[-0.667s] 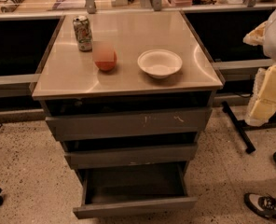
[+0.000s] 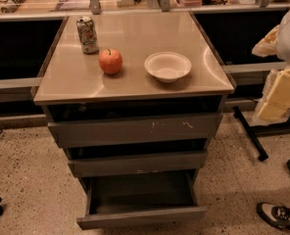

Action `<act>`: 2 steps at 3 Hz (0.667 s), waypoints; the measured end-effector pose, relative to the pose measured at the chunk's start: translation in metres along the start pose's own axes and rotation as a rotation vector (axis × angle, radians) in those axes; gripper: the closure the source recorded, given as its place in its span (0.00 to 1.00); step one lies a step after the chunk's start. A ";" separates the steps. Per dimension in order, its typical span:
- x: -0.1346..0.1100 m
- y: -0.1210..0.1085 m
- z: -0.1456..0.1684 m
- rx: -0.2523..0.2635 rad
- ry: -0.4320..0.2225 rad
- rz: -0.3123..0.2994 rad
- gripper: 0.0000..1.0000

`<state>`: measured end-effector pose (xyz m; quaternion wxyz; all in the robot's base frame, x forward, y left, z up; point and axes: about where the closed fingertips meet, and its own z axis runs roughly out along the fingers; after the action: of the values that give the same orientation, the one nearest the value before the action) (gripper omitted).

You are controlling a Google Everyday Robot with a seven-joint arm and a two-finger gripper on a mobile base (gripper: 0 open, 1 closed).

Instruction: Close bottom drawer

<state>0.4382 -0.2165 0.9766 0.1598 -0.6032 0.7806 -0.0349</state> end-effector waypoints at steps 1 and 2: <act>0.000 0.003 0.032 -0.019 -0.039 0.014 0.42; -0.005 0.018 0.111 -0.077 -0.103 0.023 0.66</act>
Offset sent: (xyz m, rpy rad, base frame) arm 0.0376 0.0525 -0.2225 0.2165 0.0922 0.0432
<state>0.4551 -0.1918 0.8678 0.1770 -0.6009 0.7790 0.0279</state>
